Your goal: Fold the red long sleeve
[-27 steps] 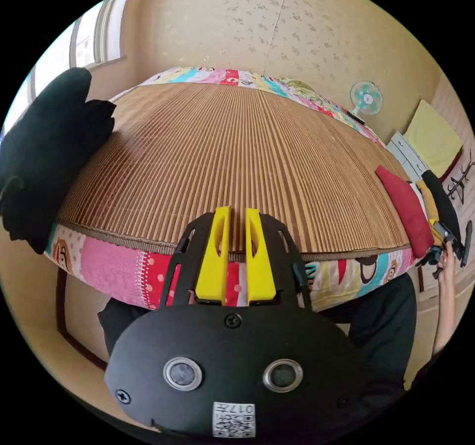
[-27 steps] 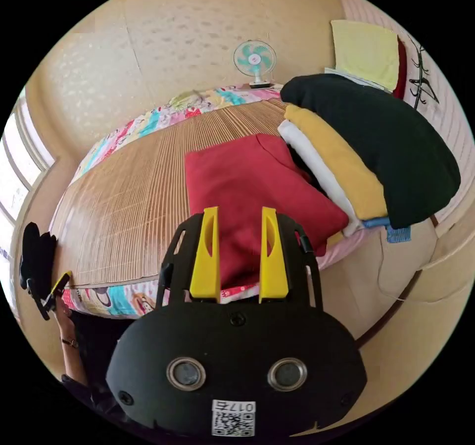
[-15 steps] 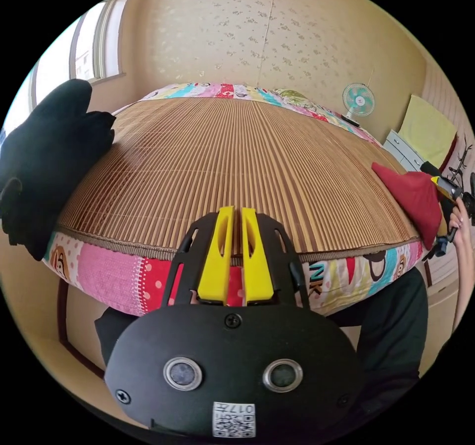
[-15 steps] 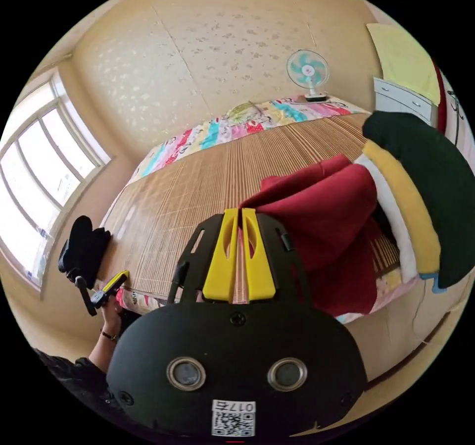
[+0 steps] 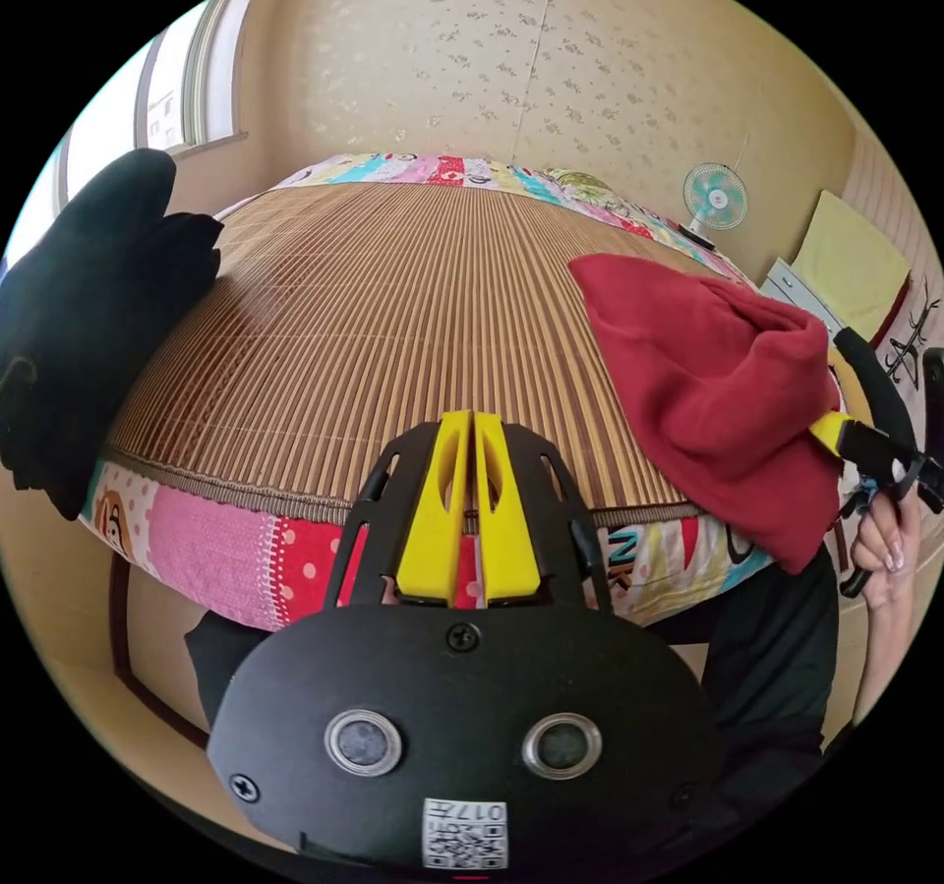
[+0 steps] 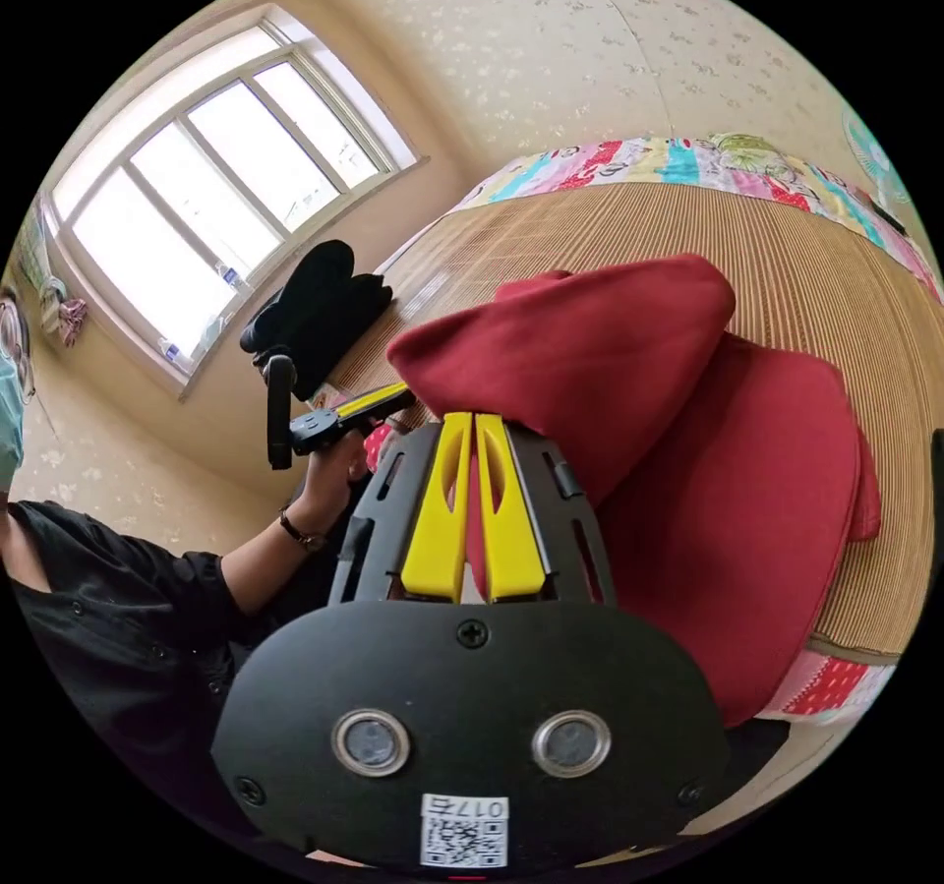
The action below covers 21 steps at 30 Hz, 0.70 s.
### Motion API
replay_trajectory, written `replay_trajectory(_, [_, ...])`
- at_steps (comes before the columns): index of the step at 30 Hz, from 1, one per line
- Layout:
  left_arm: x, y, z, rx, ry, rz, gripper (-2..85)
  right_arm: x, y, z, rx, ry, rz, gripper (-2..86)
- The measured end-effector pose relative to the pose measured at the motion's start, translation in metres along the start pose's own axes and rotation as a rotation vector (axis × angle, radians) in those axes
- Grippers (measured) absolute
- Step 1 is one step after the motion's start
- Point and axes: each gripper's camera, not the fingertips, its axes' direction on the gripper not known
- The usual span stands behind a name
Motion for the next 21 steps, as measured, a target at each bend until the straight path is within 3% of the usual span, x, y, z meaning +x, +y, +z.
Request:
replay_trajectory(3, [-0.006,-0.005,0.003,-0.013,0.002,0.003,-1.0,0.009,-0.022,-0.007,-0.014,0.091,-0.023,1.1])
replay_trajectory(8, [-0.017,-0.008,0.006,-0.015,0.017,-0.006,-1.0,-0.004,-0.03,-0.055,0.25,-0.02,-0.022,6.1])
replay_trajectory(11, [-0.022,-0.011,0.007,-0.017,0.017,-0.012,-1.0,-0.008,-0.035,-0.07,0.388,0.153,-0.025,8.3])
replay_trajectory(13, [-0.026,-0.015,0.008,-0.02,0.018,-0.011,-1.0,0.013,-0.045,-0.059,0.36,0.262,0.094,9.8])
replay_trajectory(15, [-0.03,-0.017,0.008,-0.021,0.021,-0.01,-1.0,0.046,-0.058,-0.028,0.21,0.244,0.189,10.8])
replay_trajectory(17, [-0.035,-0.018,0.008,-0.017,0.032,-0.017,-1.0,0.079,-0.066,0.027,-0.07,0.183,0.241,9.9])
replay_trajectory(21, [-0.049,-0.02,0.007,0.0,0.07,-0.045,-0.9,0.055,-0.059,-0.004,0.03,0.169,0.121,4.5])
